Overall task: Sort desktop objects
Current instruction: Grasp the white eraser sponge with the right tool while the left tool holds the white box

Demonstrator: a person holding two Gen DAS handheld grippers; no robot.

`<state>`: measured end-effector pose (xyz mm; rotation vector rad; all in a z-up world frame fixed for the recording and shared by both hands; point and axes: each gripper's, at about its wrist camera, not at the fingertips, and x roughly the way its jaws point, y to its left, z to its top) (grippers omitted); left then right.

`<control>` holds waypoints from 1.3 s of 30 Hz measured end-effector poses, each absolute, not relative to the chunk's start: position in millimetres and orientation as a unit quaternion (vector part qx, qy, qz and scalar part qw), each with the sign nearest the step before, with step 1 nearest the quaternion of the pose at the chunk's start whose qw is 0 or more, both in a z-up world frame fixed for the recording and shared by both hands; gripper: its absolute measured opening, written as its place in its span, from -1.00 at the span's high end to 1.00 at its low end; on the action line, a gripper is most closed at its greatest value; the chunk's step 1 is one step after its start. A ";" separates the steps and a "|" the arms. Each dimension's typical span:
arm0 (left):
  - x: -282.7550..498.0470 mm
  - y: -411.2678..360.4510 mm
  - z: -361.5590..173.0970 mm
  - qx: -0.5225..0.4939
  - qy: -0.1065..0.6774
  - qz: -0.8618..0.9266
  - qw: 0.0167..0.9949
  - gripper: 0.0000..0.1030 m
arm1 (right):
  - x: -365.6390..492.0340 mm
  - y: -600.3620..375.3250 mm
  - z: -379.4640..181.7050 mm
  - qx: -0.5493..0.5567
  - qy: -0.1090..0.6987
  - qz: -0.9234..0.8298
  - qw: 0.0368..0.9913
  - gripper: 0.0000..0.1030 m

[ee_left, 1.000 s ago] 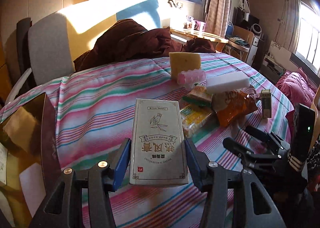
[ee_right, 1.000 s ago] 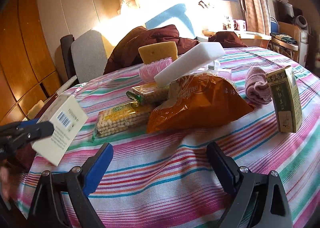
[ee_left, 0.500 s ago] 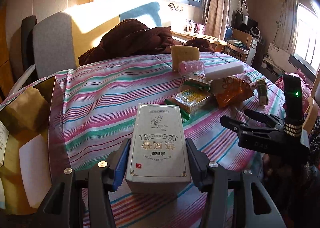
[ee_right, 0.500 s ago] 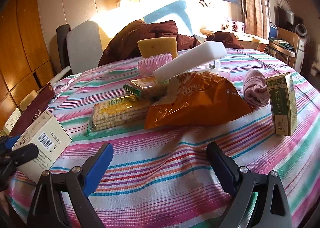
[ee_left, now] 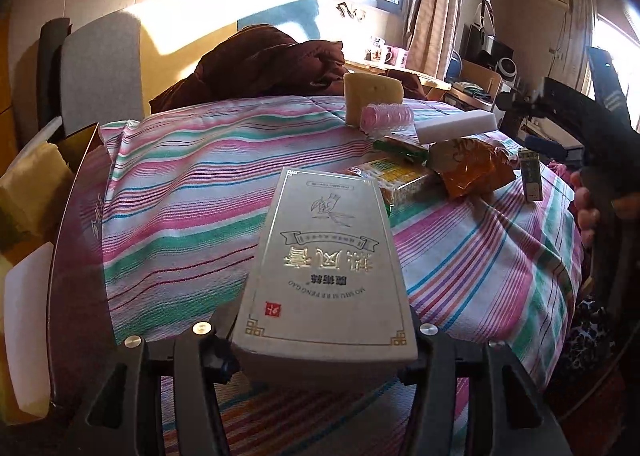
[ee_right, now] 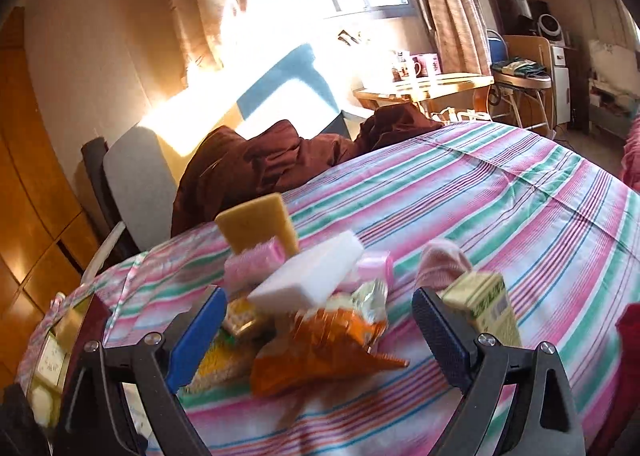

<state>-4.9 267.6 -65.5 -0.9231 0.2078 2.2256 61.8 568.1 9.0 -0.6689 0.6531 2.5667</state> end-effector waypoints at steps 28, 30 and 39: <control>-6.2 264.8 -67.6 -0.354 0.060 0.860 0.363 -0.10 | 51.3 488.0 -9.9 -0.329 0.187 0.925 0.040 -0.82; -6.4 264.8 -67.5 -0.355 0.059 0.860 0.363 -0.10 | 52.5 483.6 -7.5 -0.325 0.154 0.930 0.068 -0.82; -7.4 264.3 -67.1 -0.355 0.054 0.859 0.365 -0.10 | 6.7 468.7 -5.5 -0.345 -0.012 0.927 0.146 -0.78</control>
